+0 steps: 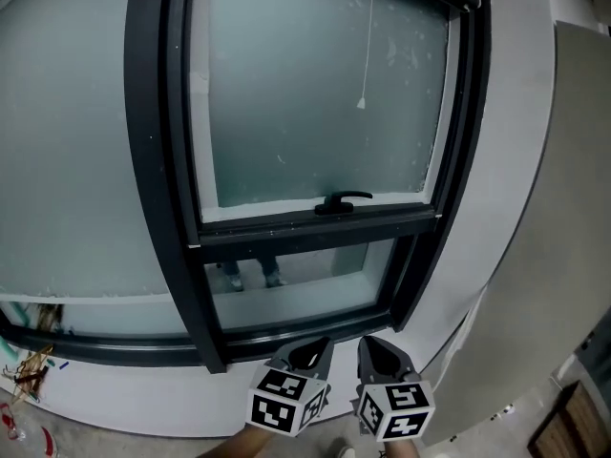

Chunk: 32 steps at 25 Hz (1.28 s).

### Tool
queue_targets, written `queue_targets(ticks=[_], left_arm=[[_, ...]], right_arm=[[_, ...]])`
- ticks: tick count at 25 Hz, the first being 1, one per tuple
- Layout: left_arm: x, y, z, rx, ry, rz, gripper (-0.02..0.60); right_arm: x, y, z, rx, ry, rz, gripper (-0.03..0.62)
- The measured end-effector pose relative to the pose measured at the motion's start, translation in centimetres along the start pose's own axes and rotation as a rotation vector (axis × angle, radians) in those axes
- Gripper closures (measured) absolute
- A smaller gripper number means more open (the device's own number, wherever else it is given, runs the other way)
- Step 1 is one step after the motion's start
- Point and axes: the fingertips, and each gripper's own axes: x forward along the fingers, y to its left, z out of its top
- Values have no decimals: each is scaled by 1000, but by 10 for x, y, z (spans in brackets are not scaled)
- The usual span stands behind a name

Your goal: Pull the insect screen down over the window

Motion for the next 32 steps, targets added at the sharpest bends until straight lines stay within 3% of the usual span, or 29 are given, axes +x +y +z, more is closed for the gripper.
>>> queue_targets(ticks=[5, 13, 21, 27, 32], left_arm=[[47, 19, 11, 24, 0, 46, 571], [156, 49, 56, 14, -12, 159, 571], [269, 70, 125, 20, -38, 245, 571], [322, 86, 184, 13, -97, 330, 571], [353, 94, 230, -3, -138, 354, 571]], right_arm=[[49, -29, 6, -4, -23, 60, 588], [139, -102, 45, -60, -42, 227, 588], [227, -190, 120, -94, -105, 375, 588], [274, -231, 180, -140, -150, 464, 588], [299, -256, 241, -152, -202, 528, 582]])
